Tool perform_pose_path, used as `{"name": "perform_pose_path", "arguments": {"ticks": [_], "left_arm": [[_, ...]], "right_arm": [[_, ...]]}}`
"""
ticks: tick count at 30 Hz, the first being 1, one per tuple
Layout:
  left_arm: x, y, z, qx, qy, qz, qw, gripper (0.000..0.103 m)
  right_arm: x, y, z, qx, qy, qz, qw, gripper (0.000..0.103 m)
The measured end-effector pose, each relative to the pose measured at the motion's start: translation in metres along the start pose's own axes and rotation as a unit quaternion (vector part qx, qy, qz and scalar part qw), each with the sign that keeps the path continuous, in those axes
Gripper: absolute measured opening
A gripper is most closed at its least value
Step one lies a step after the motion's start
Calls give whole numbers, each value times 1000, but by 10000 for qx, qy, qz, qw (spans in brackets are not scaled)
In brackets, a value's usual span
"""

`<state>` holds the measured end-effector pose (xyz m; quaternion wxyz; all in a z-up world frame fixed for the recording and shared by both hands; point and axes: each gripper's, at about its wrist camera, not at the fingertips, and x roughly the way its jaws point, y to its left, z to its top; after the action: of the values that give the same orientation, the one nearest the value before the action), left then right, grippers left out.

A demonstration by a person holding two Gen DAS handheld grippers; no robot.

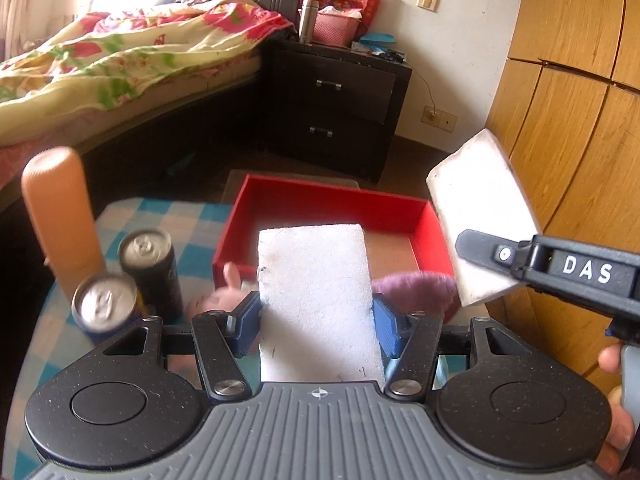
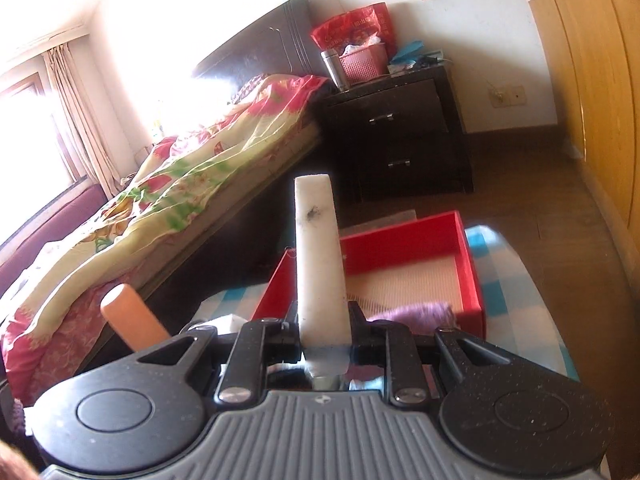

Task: Organize soft objects
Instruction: 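Carry the sponge pad and foam bar into the red box and open both tools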

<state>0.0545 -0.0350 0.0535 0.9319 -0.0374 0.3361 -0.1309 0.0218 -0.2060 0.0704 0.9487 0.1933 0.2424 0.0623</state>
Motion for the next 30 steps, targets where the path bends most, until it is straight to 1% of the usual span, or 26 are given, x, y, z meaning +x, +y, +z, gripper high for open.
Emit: {"name": "perform_pose_path", "arguments": {"ticks": [8, 14, 18, 23, 29, 30], "left_arm": [[32, 0, 28, 79, -109, 116, 9998, 58], [61, 1, 41, 159, -66, 254, 9995, 58], [78, 1, 47, 284, -46, 334, 9990, 59], [99, 3, 55, 282, -73, 345, 9990, 59], [120, 9, 55, 334, -27, 477, 9983, 59], [123, 9, 55, 349, -18, 475, 9983, 60]], "right_arm": [[36, -10, 15, 50, 89, -168, 9998, 1], [63, -20, 24, -34, 200, -378, 9991, 1], [79, -32, 28, -5, 295, -505, 9983, 1], [98, -43, 34, -32, 372, -630, 9973, 1], [120, -51, 36, -138, 502, -749, 9958, 1], [124, -52, 36, -145, 511, -768, 9956, 1]]}}
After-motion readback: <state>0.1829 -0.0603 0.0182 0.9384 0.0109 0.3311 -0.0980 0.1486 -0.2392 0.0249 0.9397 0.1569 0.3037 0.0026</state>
